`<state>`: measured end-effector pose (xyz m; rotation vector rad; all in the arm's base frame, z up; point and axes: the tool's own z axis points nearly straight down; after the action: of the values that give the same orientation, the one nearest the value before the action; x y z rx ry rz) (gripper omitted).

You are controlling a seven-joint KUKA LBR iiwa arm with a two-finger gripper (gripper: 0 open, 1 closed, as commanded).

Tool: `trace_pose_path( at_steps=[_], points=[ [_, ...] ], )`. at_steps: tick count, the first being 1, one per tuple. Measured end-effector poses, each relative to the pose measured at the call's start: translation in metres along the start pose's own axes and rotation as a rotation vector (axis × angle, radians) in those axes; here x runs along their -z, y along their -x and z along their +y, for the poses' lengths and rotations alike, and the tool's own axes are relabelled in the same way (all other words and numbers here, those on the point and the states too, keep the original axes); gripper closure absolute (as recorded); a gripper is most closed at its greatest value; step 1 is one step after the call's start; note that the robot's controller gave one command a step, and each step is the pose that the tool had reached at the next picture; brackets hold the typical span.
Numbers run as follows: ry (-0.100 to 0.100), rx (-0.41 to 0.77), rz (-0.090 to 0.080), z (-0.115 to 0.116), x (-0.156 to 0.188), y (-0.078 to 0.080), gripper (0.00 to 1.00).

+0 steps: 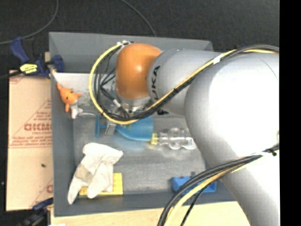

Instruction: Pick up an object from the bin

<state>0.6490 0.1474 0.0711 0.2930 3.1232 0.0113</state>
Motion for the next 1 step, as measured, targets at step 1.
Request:
trace_pose_path(
  at_steps=[1],
  points=[
    [0.000, -0.001, 0.000, 0.0000, 0.0000, 0.0000, 1.00]
  ],
)
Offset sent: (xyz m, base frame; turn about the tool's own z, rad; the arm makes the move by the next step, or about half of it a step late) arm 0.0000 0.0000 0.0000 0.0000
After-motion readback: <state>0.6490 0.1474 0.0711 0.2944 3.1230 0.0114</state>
